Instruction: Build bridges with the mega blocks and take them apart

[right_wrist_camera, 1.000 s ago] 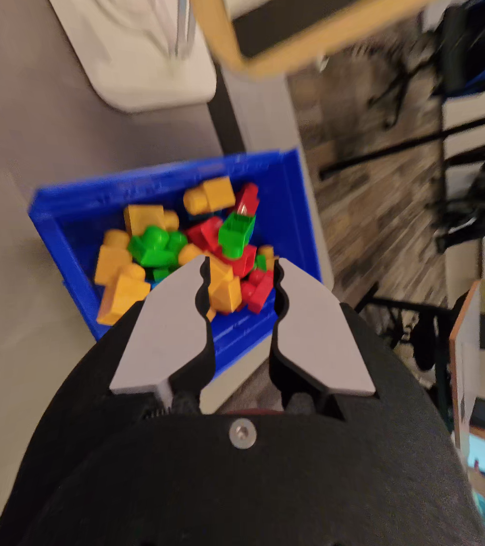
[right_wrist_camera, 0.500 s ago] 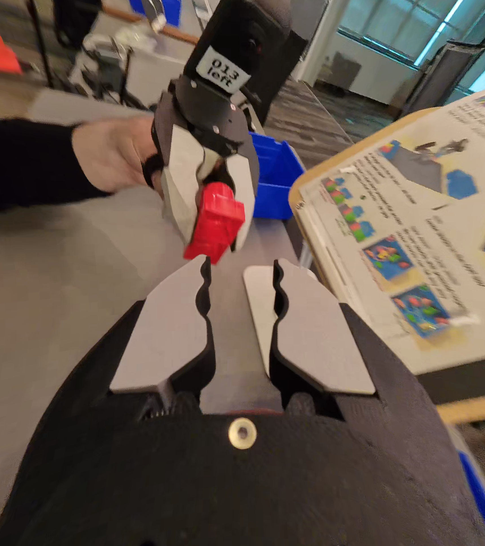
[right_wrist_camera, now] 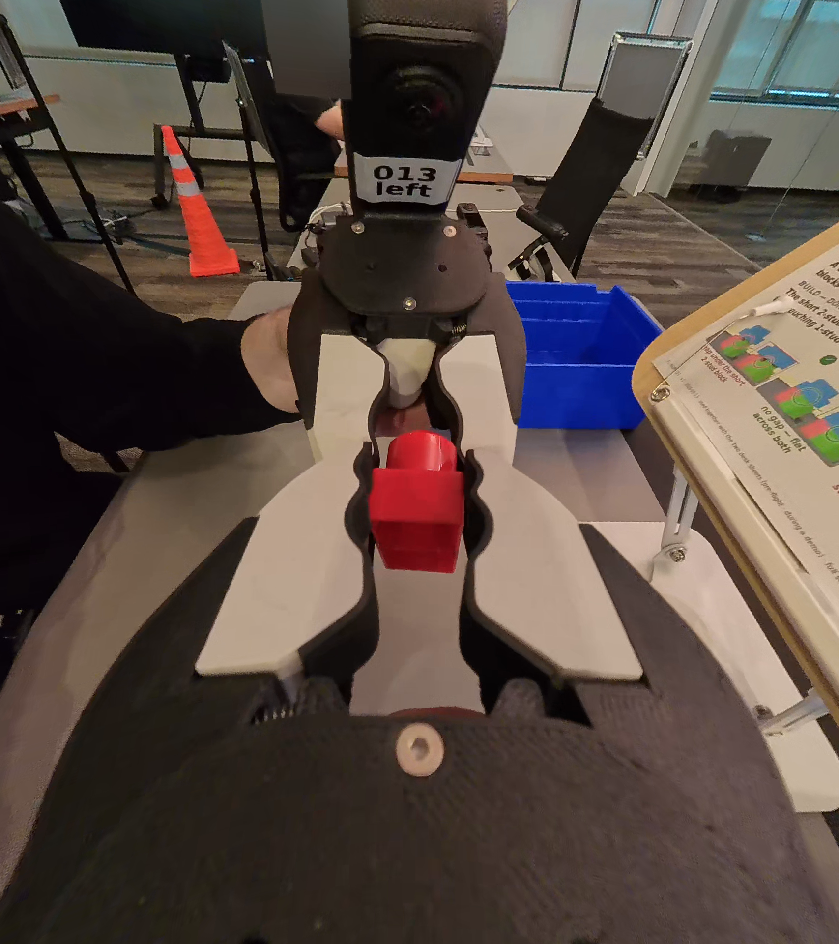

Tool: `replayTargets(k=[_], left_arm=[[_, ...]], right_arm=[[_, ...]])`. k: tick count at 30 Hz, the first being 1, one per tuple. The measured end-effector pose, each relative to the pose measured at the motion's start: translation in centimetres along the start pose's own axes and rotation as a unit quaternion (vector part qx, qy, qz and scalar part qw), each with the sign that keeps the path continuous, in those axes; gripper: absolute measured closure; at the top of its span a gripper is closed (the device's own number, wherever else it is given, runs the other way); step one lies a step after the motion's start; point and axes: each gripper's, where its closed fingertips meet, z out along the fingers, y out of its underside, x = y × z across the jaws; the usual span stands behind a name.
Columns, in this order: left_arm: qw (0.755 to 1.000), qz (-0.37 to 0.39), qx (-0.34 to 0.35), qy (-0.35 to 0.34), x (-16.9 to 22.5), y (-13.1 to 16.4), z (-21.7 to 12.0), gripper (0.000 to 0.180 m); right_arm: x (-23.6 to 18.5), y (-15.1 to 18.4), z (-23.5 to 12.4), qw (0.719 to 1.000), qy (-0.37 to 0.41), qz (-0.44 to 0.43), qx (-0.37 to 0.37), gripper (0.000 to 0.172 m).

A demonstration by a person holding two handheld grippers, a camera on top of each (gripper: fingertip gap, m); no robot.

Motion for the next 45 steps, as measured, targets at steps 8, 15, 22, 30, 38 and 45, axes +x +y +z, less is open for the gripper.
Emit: replayTargets(k=[8, 15, 22, 30, 38, 45], left_arm=[[0.999, 0.016, 0.032, -0.028, -0.3, -1.5, -1.6, 0.131], [0.995, 0.003, 0.086, -0.055, -2.1, -2.7, -5.2, 0.152], [0.992, -0.021, 0.117, -0.053, -3.0, -3.0, -6.9, 0.162], [0.992, -0.027, 0.115, -0.045, -3.1, -2.7, -6.9, 0.164], [0.991, -0.027, 0.121, -0.056, -3.5, -2.8, -7.8, 0.165], [0.990, -0.027, 0.125, -0.065, -3.9, -2.7, -8.5, 0.172]], right_arm=[[0.2, -2.2, -1.6, 0.998, 0.033, -0.035, 0.036, 0.138], [5.2, -3.2, -9.2, 0.984, 0.162, -0.069, 0.016, 0.137], [13.3, 3.6, -17.5, 0.959, 0.271, 0.029, -0.079, 0.138], [18.9, 12.5, -23.5, 0.878, 0.404, 0.130, -0.221, 0.095], [17.4, 6.4, -24.4, 0.891, 0.429, 0.055, -0.137, 0.124], [15.3, 3.5, -23.3, 0.904, 0.411, -0.012, -0.121, 0.166]])
